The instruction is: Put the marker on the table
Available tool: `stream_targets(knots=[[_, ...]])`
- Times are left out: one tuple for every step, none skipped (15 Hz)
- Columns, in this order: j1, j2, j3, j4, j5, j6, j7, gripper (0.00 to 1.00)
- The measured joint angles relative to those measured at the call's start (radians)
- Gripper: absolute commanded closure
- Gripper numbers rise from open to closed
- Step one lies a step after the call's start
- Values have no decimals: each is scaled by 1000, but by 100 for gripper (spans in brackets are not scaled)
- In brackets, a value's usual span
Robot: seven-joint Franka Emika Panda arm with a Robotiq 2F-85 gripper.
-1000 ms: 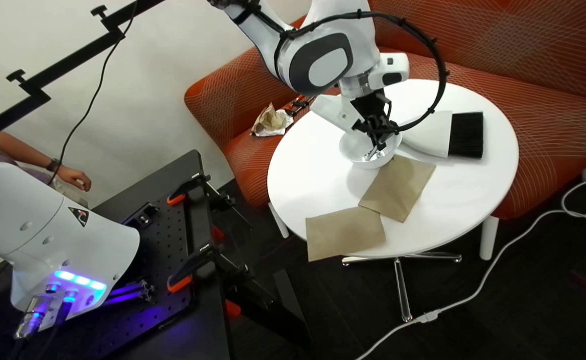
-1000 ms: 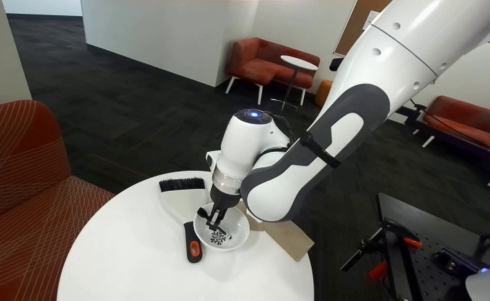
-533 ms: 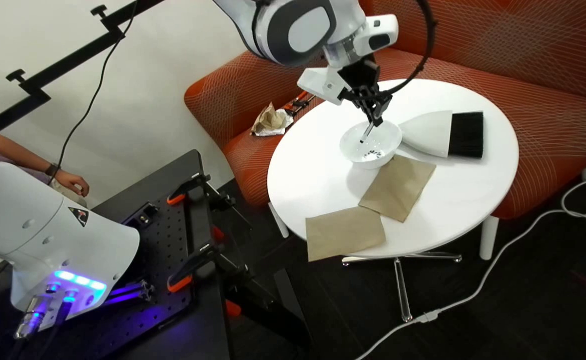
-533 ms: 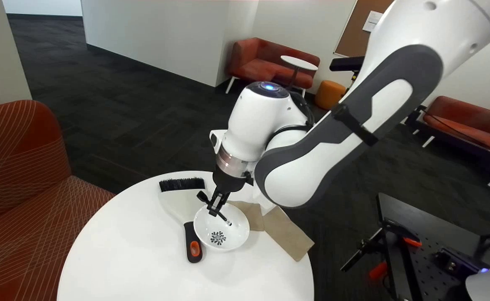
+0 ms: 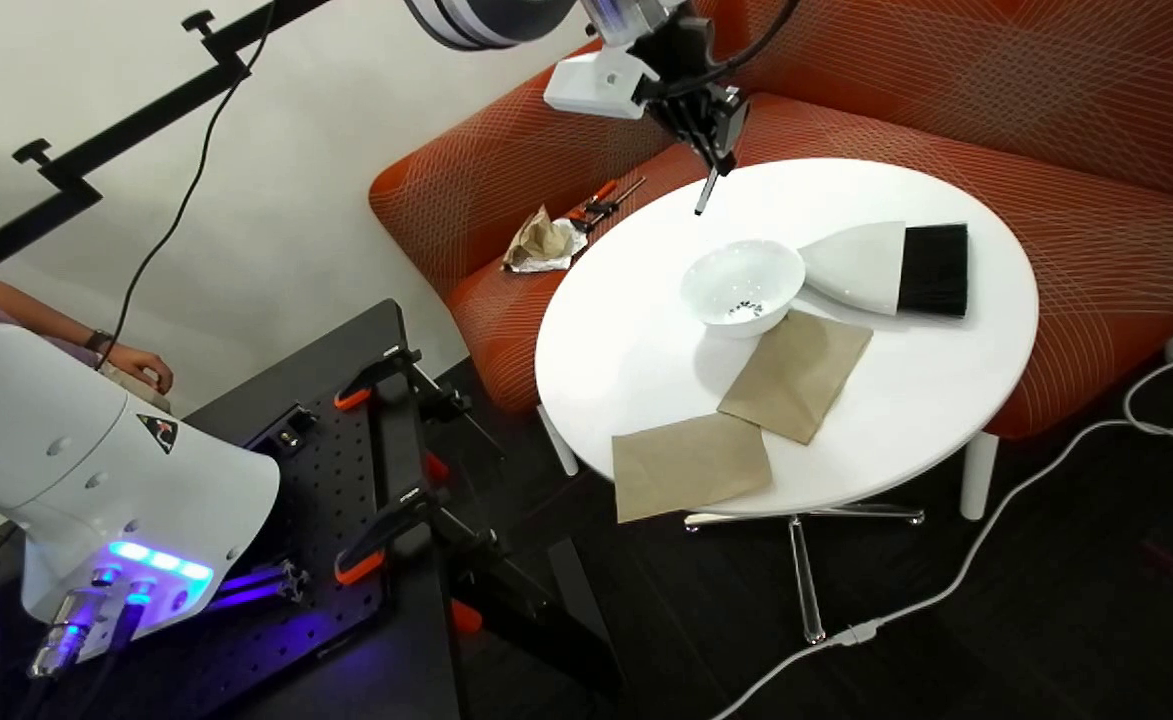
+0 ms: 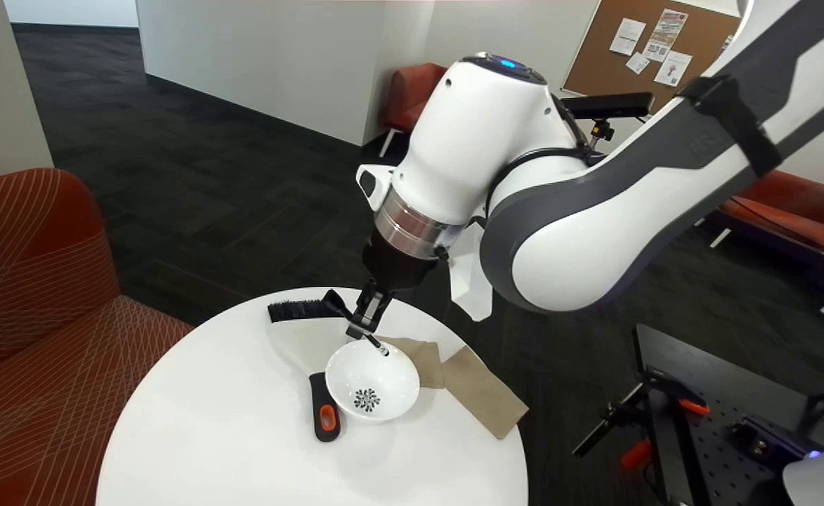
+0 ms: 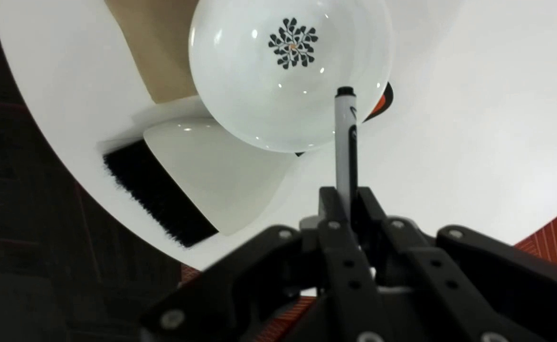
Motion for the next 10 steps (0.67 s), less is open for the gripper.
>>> stream_targets(knots=[[0,2,11,11,-9,-2,-1,97],[3,10,18,26,-23,-4,-1,97],[4,22,24,48,-35,-9,-1,97],[5,41,30,75,-43,-15,-2,97],[6,64,35,107,-52,-22,-3,97],[8,92,39,143,-61,-28,-3,97],[11,123,40,180,-67,-36,-5,97],[15,155,42,220,-73,-49,-10,97],[19,189,46,262,-74,-65,-19,97],[22,224,49,304,-76,-84,-24,97]])
